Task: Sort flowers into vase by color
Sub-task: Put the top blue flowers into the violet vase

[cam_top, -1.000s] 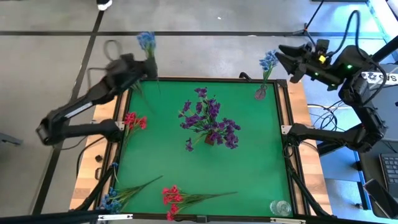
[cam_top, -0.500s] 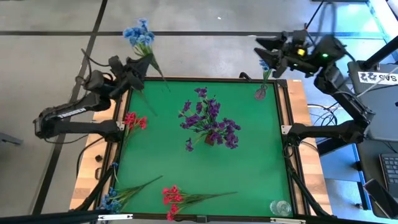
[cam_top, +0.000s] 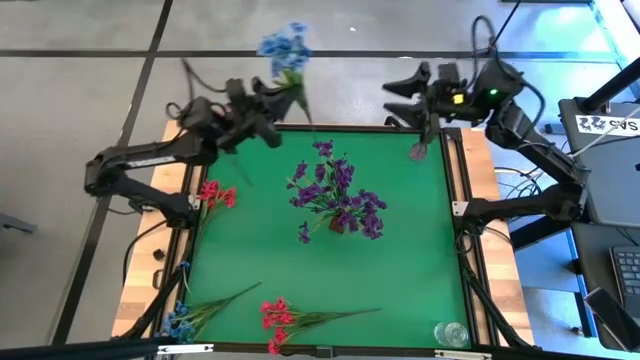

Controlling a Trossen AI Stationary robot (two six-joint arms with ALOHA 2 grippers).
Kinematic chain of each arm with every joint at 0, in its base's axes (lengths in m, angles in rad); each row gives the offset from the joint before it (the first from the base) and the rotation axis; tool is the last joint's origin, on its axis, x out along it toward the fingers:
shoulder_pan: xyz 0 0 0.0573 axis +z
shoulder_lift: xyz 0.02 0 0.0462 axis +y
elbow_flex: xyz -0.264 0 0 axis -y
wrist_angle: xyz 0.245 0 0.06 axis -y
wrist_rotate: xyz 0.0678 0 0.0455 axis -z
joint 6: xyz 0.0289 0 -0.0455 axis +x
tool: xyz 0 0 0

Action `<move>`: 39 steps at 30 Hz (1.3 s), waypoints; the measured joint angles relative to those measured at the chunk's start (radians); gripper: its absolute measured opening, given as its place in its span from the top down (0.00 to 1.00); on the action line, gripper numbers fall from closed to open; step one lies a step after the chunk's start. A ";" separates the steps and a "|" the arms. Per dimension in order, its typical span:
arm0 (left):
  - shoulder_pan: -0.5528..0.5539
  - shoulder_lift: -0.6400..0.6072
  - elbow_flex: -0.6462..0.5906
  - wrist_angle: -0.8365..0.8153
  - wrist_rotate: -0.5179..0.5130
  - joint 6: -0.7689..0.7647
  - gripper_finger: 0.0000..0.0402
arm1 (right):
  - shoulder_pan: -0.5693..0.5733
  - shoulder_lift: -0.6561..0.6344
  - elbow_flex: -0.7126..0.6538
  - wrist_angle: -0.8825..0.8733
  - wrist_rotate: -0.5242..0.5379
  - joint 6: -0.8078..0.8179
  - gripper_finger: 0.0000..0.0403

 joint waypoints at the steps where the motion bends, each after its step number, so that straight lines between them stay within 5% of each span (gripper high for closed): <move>1: 0.000 0.028 0.032 -0.014 0.006 0.000 0.97 | 0.022 0.011 0.000 0.000 0.000 -0.007 0.37; 14: -0.009 0.219 0.293 -0.124 0.171 0.005 0.97 | 0.109 0.053 0.000 0.143 0.063 0.000 0.37; 27: -0.035 0.269 0.316 -0.112 0.171 0.050 0.97 | 0.109 0.135 0.000 0.140 0.012 0.090 0.37; 39: -0.032 0.270 0.316 -0.142 0.137 0.056 0.96 | 0.109 0.232 0.000 0.353 -0.052 0.240 0.43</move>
